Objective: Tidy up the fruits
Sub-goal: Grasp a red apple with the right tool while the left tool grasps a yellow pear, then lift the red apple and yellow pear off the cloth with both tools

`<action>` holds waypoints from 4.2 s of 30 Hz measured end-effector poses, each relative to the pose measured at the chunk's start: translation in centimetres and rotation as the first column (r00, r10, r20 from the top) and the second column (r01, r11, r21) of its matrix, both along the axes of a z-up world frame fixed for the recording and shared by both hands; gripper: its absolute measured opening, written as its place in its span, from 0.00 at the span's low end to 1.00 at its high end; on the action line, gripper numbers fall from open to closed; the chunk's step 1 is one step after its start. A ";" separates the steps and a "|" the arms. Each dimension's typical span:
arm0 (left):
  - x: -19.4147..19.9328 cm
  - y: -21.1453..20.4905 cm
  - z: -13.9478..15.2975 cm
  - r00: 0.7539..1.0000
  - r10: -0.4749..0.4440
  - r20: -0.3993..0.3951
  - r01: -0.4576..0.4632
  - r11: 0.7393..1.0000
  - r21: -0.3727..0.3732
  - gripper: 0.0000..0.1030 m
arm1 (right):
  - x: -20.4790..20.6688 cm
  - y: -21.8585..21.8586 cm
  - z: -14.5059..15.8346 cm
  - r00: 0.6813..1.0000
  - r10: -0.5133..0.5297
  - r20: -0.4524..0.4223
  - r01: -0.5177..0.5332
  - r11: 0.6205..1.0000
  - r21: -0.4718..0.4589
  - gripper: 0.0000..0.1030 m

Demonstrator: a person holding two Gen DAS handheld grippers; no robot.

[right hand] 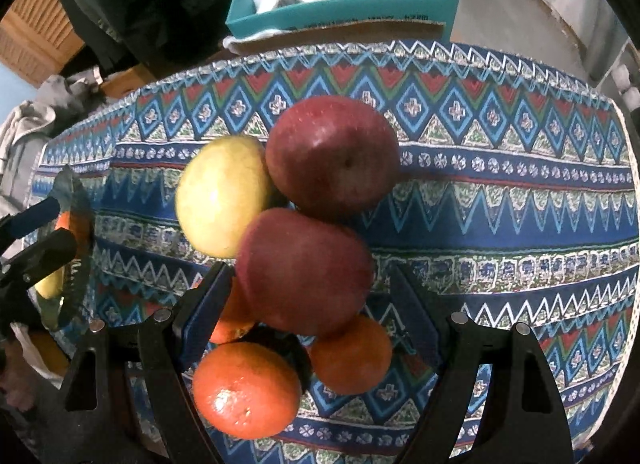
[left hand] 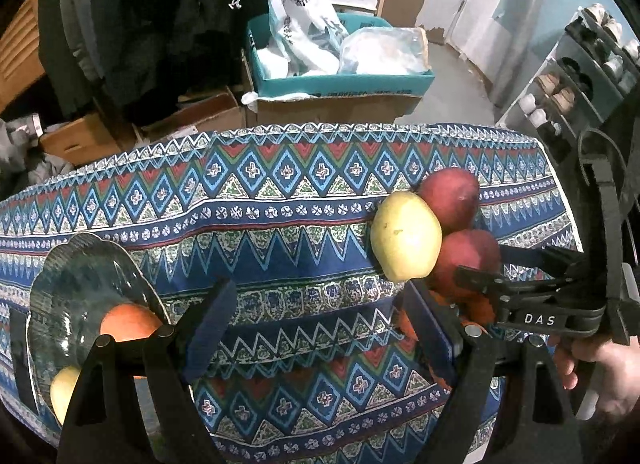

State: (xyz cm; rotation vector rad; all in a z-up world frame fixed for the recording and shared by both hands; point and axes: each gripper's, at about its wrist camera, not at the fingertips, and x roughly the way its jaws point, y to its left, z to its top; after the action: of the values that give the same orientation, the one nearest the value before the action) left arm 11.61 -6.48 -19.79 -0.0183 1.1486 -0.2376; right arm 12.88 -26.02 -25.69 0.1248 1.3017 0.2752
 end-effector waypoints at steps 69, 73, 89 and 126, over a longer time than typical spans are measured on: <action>4.4 -9.2 -7.4 0.980 -0.176 -0.094 0.177 0.984 0.001 0.66 | -0.1 -8.0 0.9 0.978 -0.139 0.156 0.154 0.984 -0.088 0.72; 4.1 -8.2 -6.6 0.985 -0.158 -0.070 0.158 0.987 -0.009 0.66 | -0.4 -7.6 1.9 0.974 -0.129 0.188 0.147 0.985 -0.087 0.72; 1.2 -6.6 0.8 0.983 -0.160 0.095 0.162 0.987 -0.012 0.66 | -1.8 -5.7 8.9 0.940 -0.104 0.325 0.127 0.991 -0.049 0.72; -5.3 2.4 13.2 0.941 -0.059 0.334 0.090 0.993 -0.077 0.66 | -6.2 3.4 21.0 0.844 0.066 0.532 -0.076 0.997 -0.004 0.72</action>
State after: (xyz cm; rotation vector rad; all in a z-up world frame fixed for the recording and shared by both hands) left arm 6.30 -4.06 -6.64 -0.0143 0.8030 -0.3466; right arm 6.69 -22.61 -4.72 0.0097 0.7475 0.3557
